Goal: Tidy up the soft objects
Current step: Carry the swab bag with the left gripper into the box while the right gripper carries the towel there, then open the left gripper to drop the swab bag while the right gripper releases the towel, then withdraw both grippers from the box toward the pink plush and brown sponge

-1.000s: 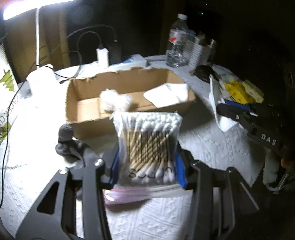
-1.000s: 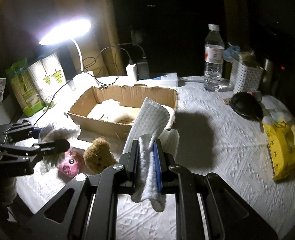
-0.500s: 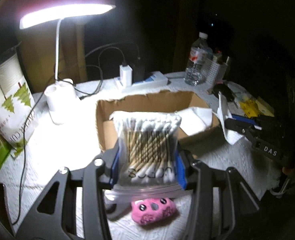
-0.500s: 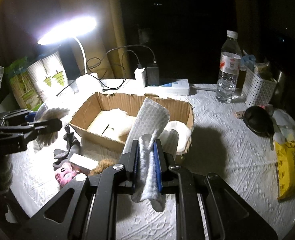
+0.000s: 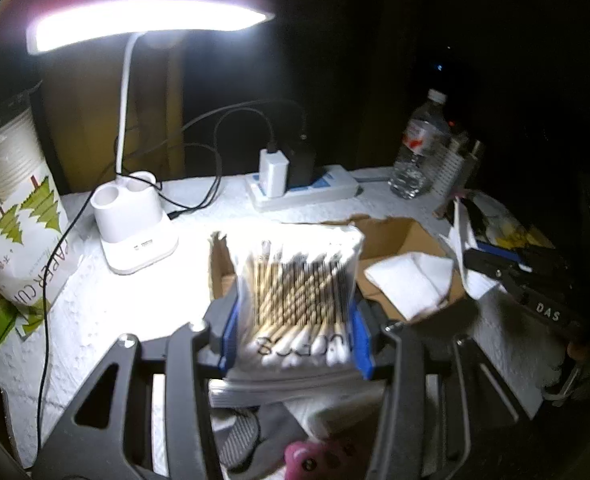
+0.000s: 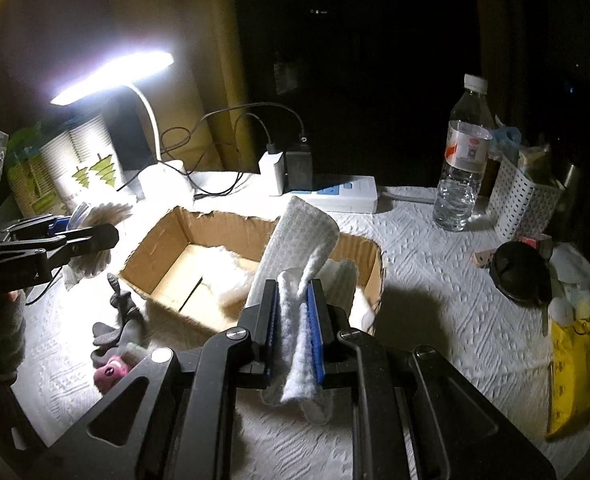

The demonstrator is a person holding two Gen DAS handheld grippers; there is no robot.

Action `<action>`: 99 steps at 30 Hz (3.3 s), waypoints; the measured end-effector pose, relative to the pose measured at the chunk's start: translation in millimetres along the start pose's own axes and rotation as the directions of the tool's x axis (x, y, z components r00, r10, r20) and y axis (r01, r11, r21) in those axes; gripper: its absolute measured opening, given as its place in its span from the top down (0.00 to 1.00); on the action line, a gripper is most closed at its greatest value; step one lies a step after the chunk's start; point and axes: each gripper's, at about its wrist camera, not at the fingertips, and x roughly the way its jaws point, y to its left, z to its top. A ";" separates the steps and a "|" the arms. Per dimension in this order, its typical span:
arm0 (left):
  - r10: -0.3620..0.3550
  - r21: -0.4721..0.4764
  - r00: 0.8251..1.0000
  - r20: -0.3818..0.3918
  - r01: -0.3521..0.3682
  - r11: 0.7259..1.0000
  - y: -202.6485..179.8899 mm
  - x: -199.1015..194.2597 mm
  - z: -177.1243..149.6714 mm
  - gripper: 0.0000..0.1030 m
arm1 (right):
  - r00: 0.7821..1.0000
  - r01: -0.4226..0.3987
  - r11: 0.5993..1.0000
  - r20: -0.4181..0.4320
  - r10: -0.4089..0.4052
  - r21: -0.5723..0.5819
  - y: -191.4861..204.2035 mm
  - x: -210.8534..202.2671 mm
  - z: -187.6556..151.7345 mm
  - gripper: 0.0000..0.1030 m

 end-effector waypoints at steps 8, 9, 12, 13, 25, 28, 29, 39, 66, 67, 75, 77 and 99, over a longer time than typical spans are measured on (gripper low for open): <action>0.021 -0.001 0.999 -0.047 -0.021 1.000 6.2 36.5 1.5 0.55 | 0.999 0.003 1.000 -0.049 -0.003 0.010 -11.3 33.8 -0.4 0.85; 0.023 0.001 0.998 -0.053 -0.023 1.000 5.9 40.8 2.0 0.55 | 0.998 0.003 1.000 -0.056 -0.002 0.015 -13.1 38.5 -1.0 0.85; 0.021 -0.001 0.997 -0.074 -0.021 1.000 6.2 52.1 2.3 0.55 | 0.997 0.007 1.000 -0.080 -0.005 0.022 -17.6 52.7 -2.2 0.85; 0.018 -0.009 0.997 -0.081 -0.019 1.000 7.1 56.1 2.8 0.55 | 0.996 0.007 1.000 -0.088 -0.005 0.024 -18.5 57.1 -2.9 0.85; 0.039 0.009 0.982 -0.183 -0.038 0.999 6.3 95.8 -6.5 0.54 | 0.984 0.029 0.999 -0.177 -0.021 0.046 -21.5 94.6 -8.9 0.85; 0.066 0.015 0.975 -0.211 -0.065 0.998 7.0 105.0 -9.1 0.54 | 0.979 0.068 0.998 -0.195 -0.064 0.013 -18.9 97.4 -8.4 0.85; 0.077 0.024 0.974 -0.212 -0.074 0.997 5.6 105.5 -9.4 0.54 | 0.977 0.074 0.997 -0.200 -0.071 0.004 -17.8 97.7 -7.9 0.85; 0.088 0.010 0.977 -0.194 -0.087 0.996 6.0 90.1 -4.1 0.43 | 0.954 0.166 0.982 -0.237 -0.182 -0.087 -5.6 107.4 -3.2 0.78; 0.068 0.001 0.995 -0.079 -0.068 0.998 -5.0 19.6 -15.5 0.34 | 0.982 0.132 0.991 -0.134 -0.133 -0.016 14.4 38.0 -2.0 0.40; 0.067 0.003 0.995 -0.076 -0.067 0.998 -6.1 17.0 -16.5 0.34 | 0.983 0.129 0.992 -0.127 -0.130 -0.017 16.3 34.1 -2.6 0.40; 0.057 0.005 0.997 -0.057 -0.057 0.998 -10.8 -2.3 -27.9 0.34 | 0.991 0.100 0.995 -0.085 -0.100 -0.009 31.4 8.5 -8.3 0.40; 0.056 0.004 0.997 -0.053 -0.056 0.998 -10.8 -6.6 -31.7 0.34 | 0.992 0.091 0.996 -0.082 -0.092 -0.008 35.4 3.7 -10.6 0.40; 0.054 -0.027 0.996 -0.067 -0.056 0.998 -2.3 -29.0 -78.3 0.34 | 0.992 0.013 1.000 -0.124 -0.016 -0.027 68.7 -4.3 -50.5 0.30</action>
